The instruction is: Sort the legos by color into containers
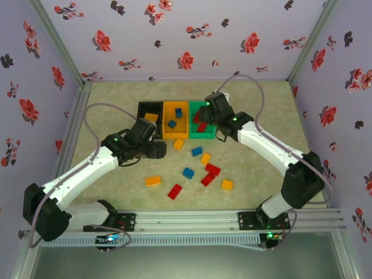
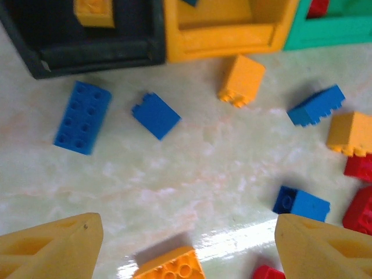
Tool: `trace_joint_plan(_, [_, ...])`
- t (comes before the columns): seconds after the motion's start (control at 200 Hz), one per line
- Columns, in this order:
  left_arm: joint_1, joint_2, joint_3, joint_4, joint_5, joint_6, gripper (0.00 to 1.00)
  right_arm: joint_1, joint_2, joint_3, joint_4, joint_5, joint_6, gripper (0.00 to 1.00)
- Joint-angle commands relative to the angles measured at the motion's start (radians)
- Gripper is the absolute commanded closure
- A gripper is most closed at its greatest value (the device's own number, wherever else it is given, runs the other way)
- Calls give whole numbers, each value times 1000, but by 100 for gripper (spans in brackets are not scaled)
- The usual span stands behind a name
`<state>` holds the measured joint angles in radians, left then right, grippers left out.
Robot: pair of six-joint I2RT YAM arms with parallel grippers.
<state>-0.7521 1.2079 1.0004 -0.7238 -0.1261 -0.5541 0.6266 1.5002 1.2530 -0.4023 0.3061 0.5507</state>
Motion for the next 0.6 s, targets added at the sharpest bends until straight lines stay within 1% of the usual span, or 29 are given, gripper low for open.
trace_joint_plan(0.0, [-65,25,-48,67,27,-74,21,-17,-54,-49,-35,66,-8,31])
trace_joint_plan(0.13, [-154,107,-62,137,44,-110,21,-32,-86,-73,-42,70,-4,30])
trace_joint_plan(0.3, [-251,254,8,158,45,-102,21,-38,-104,-82,-57,73,-4,30])
trace_joint_plan(0.445, [-282,363,67,140,47,-91,20,-42,-120,-89,-61,77,-5,29])
trace_joint_plan(0.595, [-297,426,100,147,72,-64,19,-49,-129,-98,-59,78,-5,29])
